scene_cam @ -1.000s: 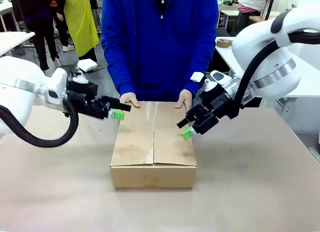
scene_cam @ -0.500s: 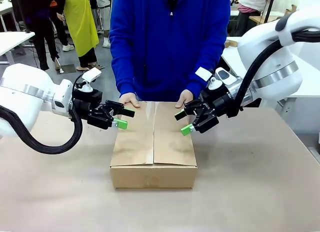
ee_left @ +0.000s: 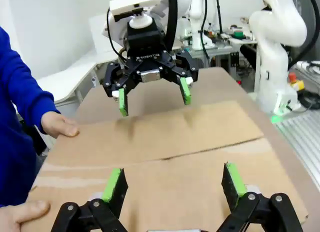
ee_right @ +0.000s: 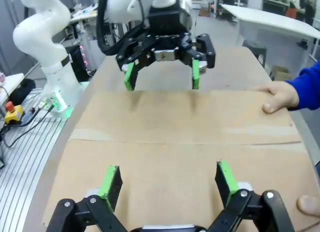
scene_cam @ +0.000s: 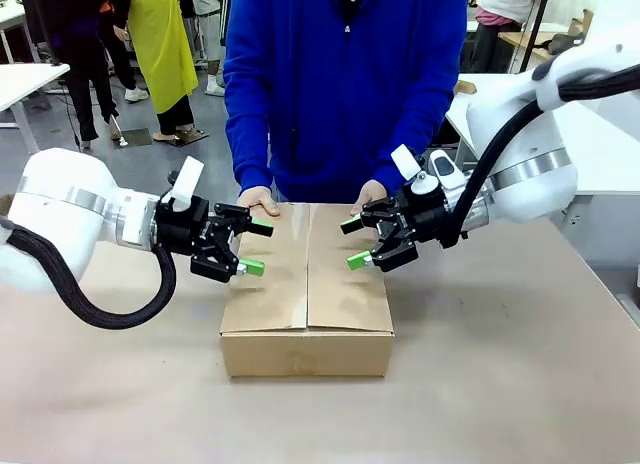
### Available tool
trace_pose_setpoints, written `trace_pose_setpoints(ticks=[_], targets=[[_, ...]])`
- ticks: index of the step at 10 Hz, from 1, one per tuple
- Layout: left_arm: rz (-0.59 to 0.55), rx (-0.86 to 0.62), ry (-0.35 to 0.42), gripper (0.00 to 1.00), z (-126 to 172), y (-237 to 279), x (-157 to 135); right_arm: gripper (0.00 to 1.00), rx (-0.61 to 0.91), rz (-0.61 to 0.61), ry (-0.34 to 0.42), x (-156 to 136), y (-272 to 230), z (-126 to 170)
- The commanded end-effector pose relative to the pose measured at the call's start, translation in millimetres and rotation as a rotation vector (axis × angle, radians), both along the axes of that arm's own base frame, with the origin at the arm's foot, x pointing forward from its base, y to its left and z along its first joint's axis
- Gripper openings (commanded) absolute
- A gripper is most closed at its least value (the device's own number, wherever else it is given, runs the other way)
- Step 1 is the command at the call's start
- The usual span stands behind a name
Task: Pack the gift set into the box.
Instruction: Press and hold the closed box until the human finishes sealing it.
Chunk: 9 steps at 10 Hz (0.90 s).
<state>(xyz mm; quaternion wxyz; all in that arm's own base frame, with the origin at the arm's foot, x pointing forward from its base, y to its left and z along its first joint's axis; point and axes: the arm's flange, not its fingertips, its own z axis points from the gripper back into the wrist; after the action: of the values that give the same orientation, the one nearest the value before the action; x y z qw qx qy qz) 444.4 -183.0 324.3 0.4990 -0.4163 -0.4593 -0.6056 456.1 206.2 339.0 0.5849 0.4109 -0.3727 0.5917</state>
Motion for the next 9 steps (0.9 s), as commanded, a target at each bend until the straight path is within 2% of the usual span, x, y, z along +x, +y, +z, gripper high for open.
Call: trace_pose_setpoints(ticks=[1,4,5,6,7,9], targets=[[0.023,0.019,-0.008,1.00,-13.3,-11.8,0.2,1.00,-0.001,-0.044,-0.022,8.8,15.4,-14.4],[0.039,0.100,0.045,1.00,-26.5,-16.8,5.6,1.00,-0.096,-0.011,-0.006,10.0,13.4,-33.8],[0.033,0.162,0.081,1.00,-29.9,-16.8,8.2,1.00,-0.153,0.057,0.007,7.8,12.6,-41.8],[0.082,0.191,0.101,1.00,-31.1,-16.2,10.2,1.00,-0.182,0.102,0.002,5.0,10.3,-48.0],[0.022,0.084,0.054,1.00,-26.3,-13.2,2.9,1.00,-0.062,0.010,0.020,6.6,9.9,-28.1],[0.022,0.084,0.054,1.00,-26.3,-13.2,2.9,1.00,-0.062,0.010,0.020,6.6,9.9,-28.1]])
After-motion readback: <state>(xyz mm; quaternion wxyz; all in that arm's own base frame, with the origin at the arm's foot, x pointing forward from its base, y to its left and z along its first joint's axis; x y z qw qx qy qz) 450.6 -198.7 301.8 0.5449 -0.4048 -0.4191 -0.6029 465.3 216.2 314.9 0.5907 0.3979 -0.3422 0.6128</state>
